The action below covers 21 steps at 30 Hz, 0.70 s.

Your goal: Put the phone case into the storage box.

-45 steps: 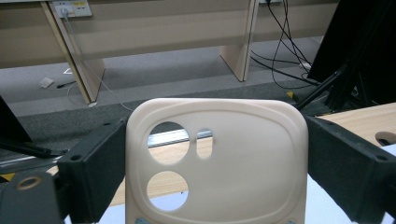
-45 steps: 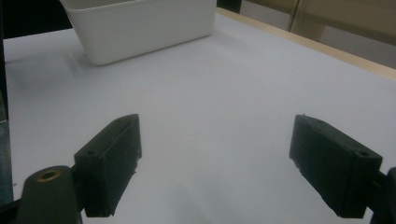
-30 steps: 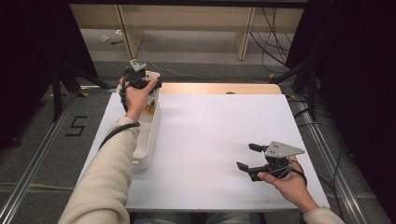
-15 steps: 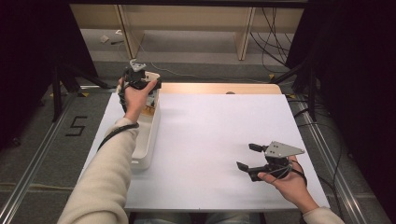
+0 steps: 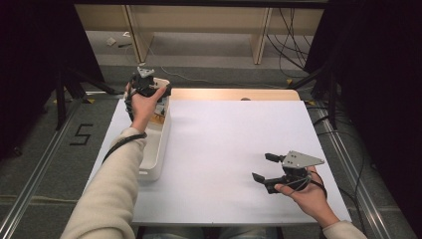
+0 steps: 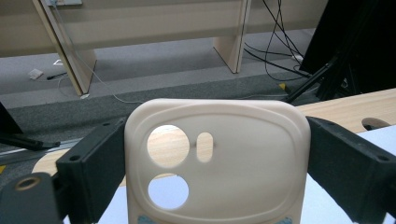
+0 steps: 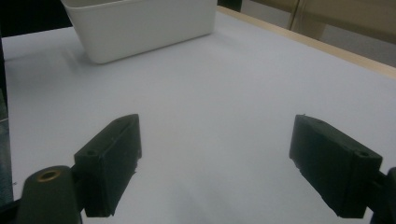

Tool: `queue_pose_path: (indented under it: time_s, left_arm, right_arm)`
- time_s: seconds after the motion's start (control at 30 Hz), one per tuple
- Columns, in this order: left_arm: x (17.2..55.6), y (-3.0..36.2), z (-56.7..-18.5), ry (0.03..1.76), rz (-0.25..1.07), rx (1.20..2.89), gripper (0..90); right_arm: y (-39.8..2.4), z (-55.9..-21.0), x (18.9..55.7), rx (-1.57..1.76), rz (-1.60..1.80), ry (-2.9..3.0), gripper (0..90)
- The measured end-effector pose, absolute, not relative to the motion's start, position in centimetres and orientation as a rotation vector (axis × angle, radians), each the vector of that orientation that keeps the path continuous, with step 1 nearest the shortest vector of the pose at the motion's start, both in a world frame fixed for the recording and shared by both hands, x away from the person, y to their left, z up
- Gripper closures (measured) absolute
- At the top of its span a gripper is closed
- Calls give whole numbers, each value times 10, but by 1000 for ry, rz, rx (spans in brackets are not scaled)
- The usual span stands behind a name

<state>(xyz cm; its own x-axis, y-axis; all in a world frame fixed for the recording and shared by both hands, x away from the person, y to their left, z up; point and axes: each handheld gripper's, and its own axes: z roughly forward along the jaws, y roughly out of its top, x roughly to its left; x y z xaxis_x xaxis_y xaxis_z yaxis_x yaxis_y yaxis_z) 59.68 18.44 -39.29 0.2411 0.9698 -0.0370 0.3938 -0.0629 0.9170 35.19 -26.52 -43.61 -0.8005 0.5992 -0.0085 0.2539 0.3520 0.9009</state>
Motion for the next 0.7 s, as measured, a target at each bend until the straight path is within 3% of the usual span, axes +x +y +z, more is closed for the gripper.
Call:
queue_pose_path:
  time_s: [0.7]
  left_arm:
    - [591,188,-397,1302,791,1624,93]
  right_arm:
    - [-265,-436,352,754,1427,2284,178]
